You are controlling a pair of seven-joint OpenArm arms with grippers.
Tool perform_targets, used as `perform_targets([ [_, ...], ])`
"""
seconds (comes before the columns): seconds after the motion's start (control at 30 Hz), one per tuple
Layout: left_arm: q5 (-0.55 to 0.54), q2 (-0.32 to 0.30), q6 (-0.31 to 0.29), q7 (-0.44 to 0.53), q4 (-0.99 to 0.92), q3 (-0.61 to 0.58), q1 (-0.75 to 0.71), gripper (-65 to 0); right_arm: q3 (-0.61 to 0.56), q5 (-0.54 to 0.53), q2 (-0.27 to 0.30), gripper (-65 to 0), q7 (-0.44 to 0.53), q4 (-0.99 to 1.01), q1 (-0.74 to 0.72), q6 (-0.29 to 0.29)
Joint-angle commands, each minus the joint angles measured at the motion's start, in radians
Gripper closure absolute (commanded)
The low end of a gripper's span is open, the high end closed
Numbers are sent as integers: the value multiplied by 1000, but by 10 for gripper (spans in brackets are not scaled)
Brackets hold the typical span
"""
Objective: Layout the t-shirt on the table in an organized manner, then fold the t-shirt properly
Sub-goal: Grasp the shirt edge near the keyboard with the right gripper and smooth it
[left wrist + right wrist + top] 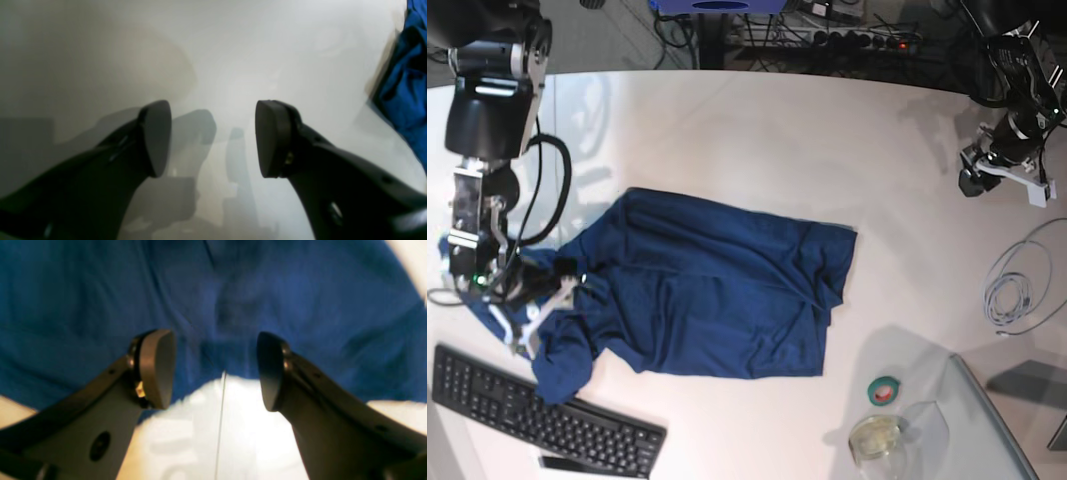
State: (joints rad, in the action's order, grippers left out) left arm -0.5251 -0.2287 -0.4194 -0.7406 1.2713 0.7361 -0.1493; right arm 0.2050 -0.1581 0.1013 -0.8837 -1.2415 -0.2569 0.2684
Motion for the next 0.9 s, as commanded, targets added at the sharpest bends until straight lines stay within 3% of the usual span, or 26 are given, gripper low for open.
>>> perform_targets([
  [0.0, -16, -16, -3, 17, 12, 3, 7, -383, -2, -16, 2, -366, 33, -11, -28, 1],
  [0.4, -16, -15, -6, 17, 14, 1, 3, -383, -3, -18, 2, -357, 102, 111, -8, 1],
  [0.47, -16, -15, -6, 17, 14, 3, 1, -383, -3, -19, -1, -276, 102, 108, -3, 1],
  [0.57, -16, -15, -6, 17, 14, 3, 1, -383, 0, -19, -4, -29, 94, 107, -3, 1],
  [0.6, -16, -15, -6, 17, 14, 3, 1, -383, 0, -19, -4, 0, 94, 105, -2, 1],
  [0.87, -17, -13, -6, 16, 20, -3, 1, -383, 7, -21, -7, -3, -21, -211, 136, 1],
])
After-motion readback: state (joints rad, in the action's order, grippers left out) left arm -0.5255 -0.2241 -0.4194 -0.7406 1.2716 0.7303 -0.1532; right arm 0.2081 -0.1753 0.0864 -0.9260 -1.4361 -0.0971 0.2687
